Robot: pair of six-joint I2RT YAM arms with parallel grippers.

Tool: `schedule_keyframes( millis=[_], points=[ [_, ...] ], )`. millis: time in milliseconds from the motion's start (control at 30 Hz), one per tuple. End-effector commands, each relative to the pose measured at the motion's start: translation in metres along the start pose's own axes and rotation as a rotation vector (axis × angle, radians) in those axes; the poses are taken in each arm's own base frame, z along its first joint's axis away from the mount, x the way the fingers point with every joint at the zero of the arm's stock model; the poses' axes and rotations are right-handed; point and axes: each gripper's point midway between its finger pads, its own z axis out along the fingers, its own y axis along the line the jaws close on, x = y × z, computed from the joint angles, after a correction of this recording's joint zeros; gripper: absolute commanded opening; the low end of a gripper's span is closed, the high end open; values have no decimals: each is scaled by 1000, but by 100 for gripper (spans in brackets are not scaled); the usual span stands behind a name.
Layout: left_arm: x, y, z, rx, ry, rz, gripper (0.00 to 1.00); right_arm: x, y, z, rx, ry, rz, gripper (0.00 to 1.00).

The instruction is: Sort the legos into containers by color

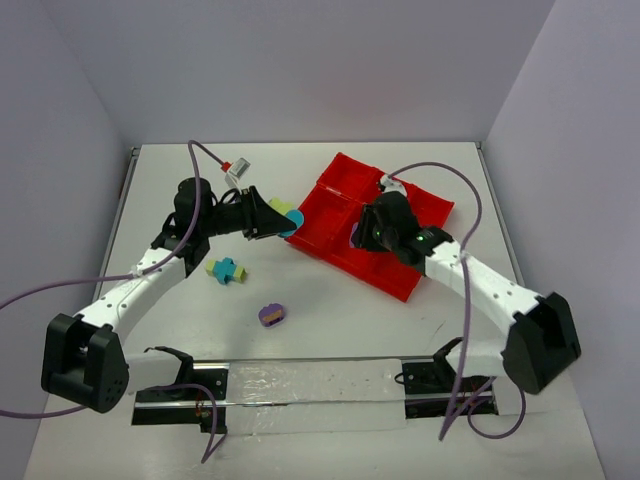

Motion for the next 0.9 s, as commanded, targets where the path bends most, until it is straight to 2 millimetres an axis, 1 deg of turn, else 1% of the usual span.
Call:
schedule_keyframes(
  millis=[0,67,100,133,167,200,267,367,400,433,467,533,567,633,700,733,767,800,833,867],
  points=[
    [-12,4,-1,-69,-35,37,0,-26,3,25,62,-35,-42,1],
    [-10,7,-1,-81,-34,36,0,-28,1,38,97,-25,-55,3],
    [-10,7,-1,-84,-36,35,0,-28,-2,44,121,-16,-62,6],
    [-10,7,-1,-85,-35,35,0,-31,-1,44,123,-18,-63,9],
    [-10,8,-1,-90,-36,38,0,-28,-6,50,154,-6,-70,14],
    [-11,8,-1,-94,-37,40,0,-26,-10,55,180,5,-75,25],
    [-10,8,-1,-97,-32,44,0,-23,-15,59,203,17,-81,53],
    [-10,8,-1,-92,-28,53,0,-23,-13,58,194,14,-86,76],
    [-9,7,-1,-87,-24,56,0,-24,-12,56,188,10,-85,82],
    [-9,7,-1,-83,-21,58,0,-26,-12,54,183,4,-86,85],
    [-8,7,-1,-81,-15,57,0,-29,-10,50,176,-5,-86,86],
    [-6,7,0,-67,-2,62,0,-44,-3,30,140,-61,-81,86],
    [-5,7,1,-58,4,66,0,-49,0,24,124,-78,-79,86],
    [-2,5,2,-35,20,70,0,-60,12,5,55,-125,-77,85],
    [2,-2,4,11,46,88,0,-67,29,-14,-66,-174,-93,85],
    [6,-5,5,34,65,95,0,-69,41,-25,-150,-198,-102,85],
    [8,-7,6,48,79,99,0,-70,56,-41,-252,-211,-111,85],
    [11,-9,8,66,95,105,0,-71,68,-55,-343,-226,-125,84],
    [14,-12,9,87,113,112,0,-70,78,-65,-420,-239,-141,84],
    [17,-15,10,101,126,118,0,-66,90,-81,-515,-234,-160,84]
  ],
)
